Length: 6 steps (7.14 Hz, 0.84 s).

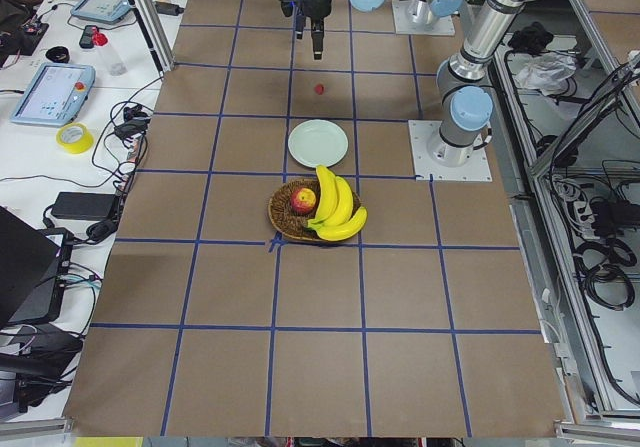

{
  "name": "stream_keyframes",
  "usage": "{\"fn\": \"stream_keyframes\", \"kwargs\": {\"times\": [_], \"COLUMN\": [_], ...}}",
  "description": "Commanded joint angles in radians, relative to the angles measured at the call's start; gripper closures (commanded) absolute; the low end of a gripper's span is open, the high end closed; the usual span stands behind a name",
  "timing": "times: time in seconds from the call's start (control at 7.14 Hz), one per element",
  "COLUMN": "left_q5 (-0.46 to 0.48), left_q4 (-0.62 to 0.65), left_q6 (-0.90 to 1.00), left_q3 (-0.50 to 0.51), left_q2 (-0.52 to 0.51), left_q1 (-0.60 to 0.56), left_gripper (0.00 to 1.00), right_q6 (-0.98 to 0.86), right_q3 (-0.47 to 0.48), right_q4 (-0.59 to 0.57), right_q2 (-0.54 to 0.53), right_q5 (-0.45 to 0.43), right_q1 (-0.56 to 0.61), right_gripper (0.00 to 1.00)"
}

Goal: Collect all strawberries into plate
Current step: 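Move the open right gripper back to the remaining strawberries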

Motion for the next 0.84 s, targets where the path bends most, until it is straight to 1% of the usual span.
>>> {"fn": "stream_keyframes", "kwargs": {"times": [0.0, 0.14, 0.28, 0.42, 0.56, 0.7], "left_q5": [0.002, 0.000, 0.000, 0.000, 0.000, 0.002], "left_q4": [0.000, 0.000, 0.000, 0.000, 0.000, 0.000], "left_q6": [0.000, 0.000, 0.000, 0.000, 0.000, 0.000], "left_q3": [0.000, 0.000, 0.000, 0.000, 0.000, 0.000], "left_q2": [0.000, 0.000, 0.000, 0.000, 0.000, 0.000], "left_q1": [0.000, 0.000, 0.000, 0.000, 0.000, 0.000], "left_gripper": [0.00, 0.00, 0.00, 0.00, 0.00, 0.00], "right_q6": [-0.162, -0.216, -0.258, -0.311, -0.351, -0.359], "right_q3": [0.014, 0.016, 0.025, 0.061, 0.094, 0.102], "right_q4": [0.009, 0.010, 0.012, 0.004, -0.010, -0.007], "right_q2": [-0.008, -0.009, -0.009, -0.009, -0.008, -0.009], "right_q5": [-0.036, -0.042, -0.067, -0.106, -0.107, -0.105], "right_q1": [-0.124, -0.164, -0.190, -0.211, -0.234, -0.260], "right_gripper": [0.00, 0.00, 0.00, 0.00, 0.00, 0.00]}}
